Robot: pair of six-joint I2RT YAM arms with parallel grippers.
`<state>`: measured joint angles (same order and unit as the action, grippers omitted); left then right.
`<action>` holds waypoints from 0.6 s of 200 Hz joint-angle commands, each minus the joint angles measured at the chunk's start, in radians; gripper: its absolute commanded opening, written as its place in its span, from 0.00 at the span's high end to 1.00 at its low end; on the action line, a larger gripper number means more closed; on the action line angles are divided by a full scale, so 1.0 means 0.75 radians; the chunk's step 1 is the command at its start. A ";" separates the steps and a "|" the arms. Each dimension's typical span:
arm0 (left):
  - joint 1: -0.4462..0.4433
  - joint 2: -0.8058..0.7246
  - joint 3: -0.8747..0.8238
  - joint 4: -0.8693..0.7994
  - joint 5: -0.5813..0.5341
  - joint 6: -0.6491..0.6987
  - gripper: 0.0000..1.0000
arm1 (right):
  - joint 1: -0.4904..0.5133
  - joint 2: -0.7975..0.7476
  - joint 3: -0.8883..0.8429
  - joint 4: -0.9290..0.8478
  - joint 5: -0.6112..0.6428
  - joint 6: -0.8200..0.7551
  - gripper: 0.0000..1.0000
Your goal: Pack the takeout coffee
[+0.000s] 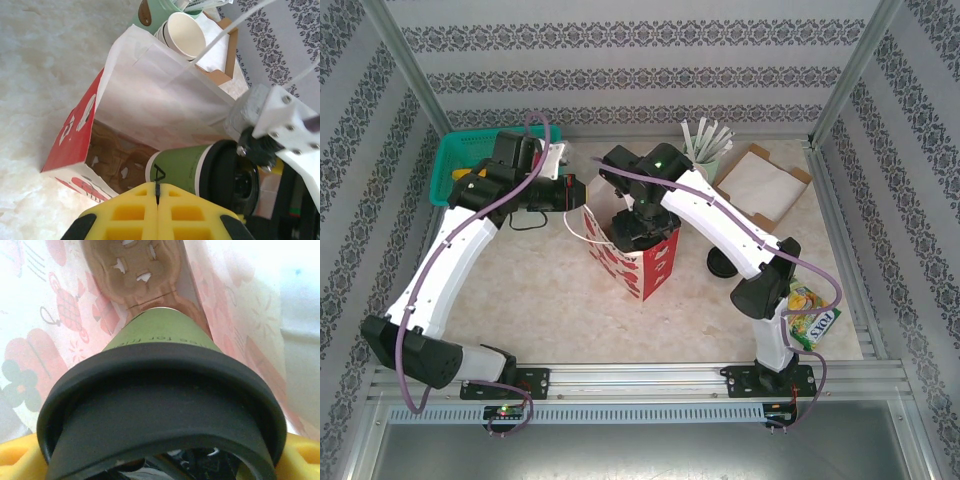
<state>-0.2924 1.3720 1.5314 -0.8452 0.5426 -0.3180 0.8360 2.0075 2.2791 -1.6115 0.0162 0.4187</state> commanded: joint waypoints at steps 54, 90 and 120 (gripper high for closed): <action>0.104 0.024 0.064 0.038 0.031 -0.033 1.00 | 0.030 -0.072 -0.115 -0.269 -0.027 0.025 0.52; 0.124 0.042 0.089 0.060 0.108 -0.037 1.00 | 0.032 -0.133 -0.230 -0.267 -0.036 0.067 0.52; 0.115 0.019 0.034 0.094 0.233 -0.052 1.00 | 0.021 -0.121 -0.188 -0.234 -0.025 0.098 0.52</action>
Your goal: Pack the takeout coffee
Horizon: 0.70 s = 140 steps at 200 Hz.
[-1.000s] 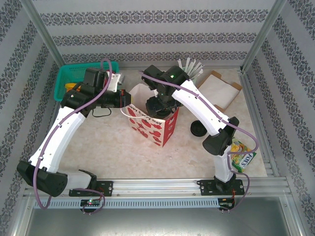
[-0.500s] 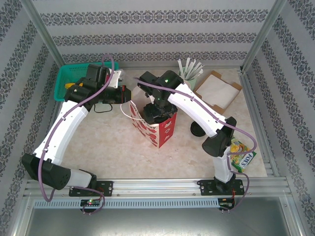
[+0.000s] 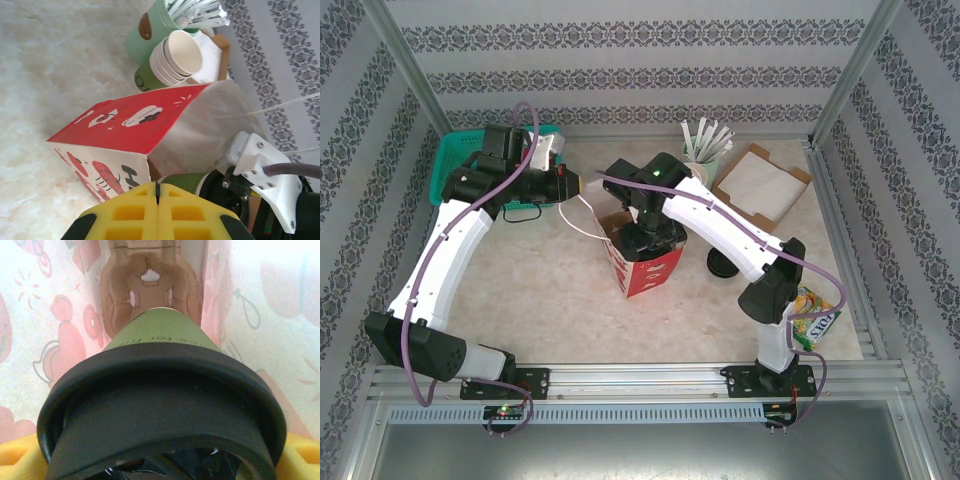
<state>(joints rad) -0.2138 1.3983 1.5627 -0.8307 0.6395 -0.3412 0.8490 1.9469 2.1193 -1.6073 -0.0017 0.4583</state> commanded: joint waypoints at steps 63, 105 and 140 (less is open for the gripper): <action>0.003 -0.097 -0.087 0.002 0.241 0.023 1.00 | -0.010 0.111 0.197 -0.219 -0.022 0.033 0.52; 0.007 -0.040 -0.033 -0.055 0.248 0.073 1.00 | -0.004 0.198 0.283 -0.274 0.000 -0.028 0.52; 0.025 -0.042 -0.045 -0.049 0.237 0.075 0.99 | -0.005 0.193 0.242 -0.268 0.002 -0.037 0.52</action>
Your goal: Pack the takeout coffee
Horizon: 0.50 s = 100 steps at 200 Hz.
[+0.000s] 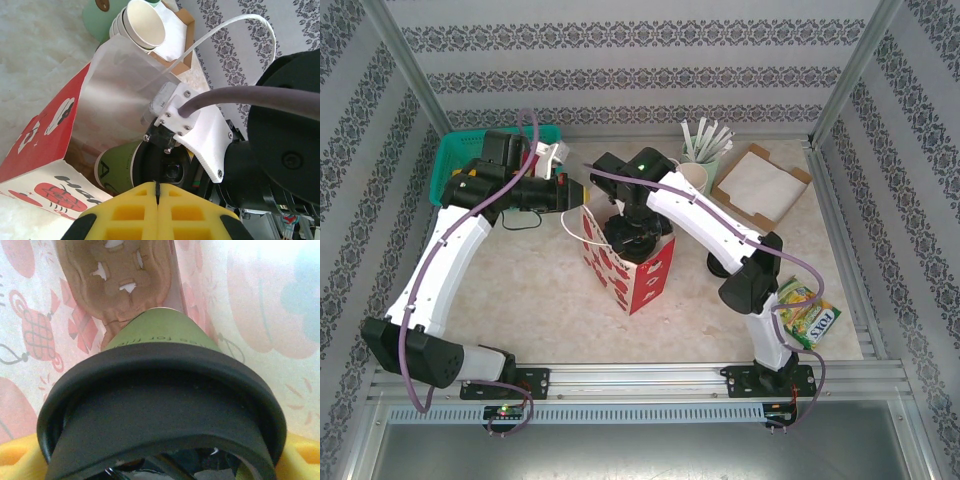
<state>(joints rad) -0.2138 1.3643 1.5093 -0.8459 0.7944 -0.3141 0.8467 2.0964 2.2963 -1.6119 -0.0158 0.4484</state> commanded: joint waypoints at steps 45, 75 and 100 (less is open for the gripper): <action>0.075 -0.018 0.005 -0.017 0.044 0.056 0.93 | 0.006 -0.061 -0.075 -0.266 -0.042 -0.028 0.52; 0.084 -0.037 -0.008 0.024 0.111 0.098 0.78 | 0.008 -0.090 -0.090 -0.251 -0.038 -0.004 0.52; 0.098 -0.054 0.007 0.026 -0.021 0.090 0.66 | 0.015 -0.087 -0.090 -0.215 -0.046 0.008 0.52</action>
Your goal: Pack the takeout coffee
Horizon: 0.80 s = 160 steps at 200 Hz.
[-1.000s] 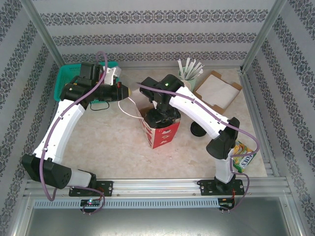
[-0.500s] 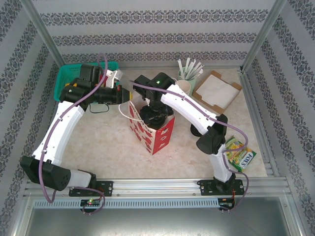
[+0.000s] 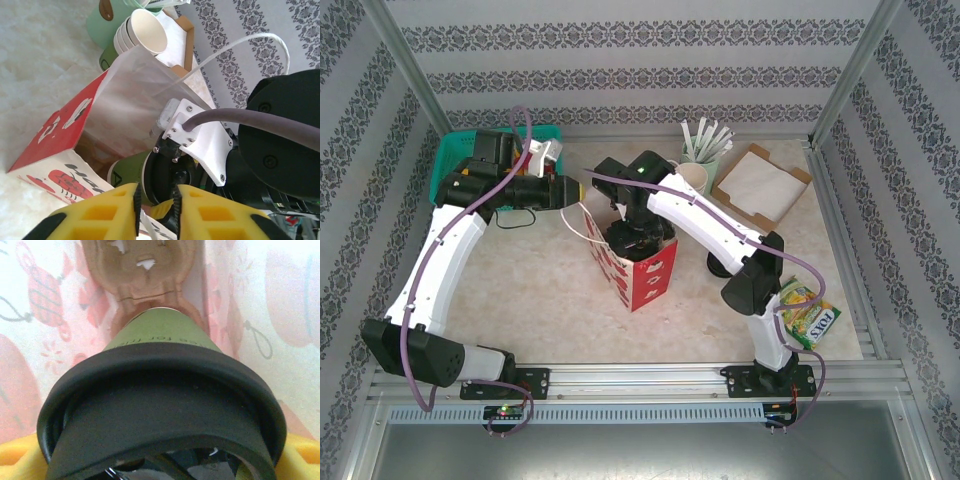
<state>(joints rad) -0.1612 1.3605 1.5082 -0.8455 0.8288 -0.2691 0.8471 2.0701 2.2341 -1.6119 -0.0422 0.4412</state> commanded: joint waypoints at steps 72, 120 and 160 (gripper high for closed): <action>0.063 0.039 0.100 -0.013 -0.389 0.093 0.42 | 0.024 -0.041 0.030 -0.191 -0.032 0.014 0.53; 0.058 0.143 0.148 0.161 -0.205 0.207 0.43 | 0.026 -0.036 0.022 -0.172 -0.038 0.005 0.53; 0.056 0.278 0.275 0.058 -0.131 0.395 0.44 | 0.028 -0.045 0.010 -0.144 -0.044 0.015 0.53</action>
<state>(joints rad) -0.1230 1.5227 1.6356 -0.7853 0.6659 -0.1005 0.8555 2.0624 2.2345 -1.6119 -0.0620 0.4419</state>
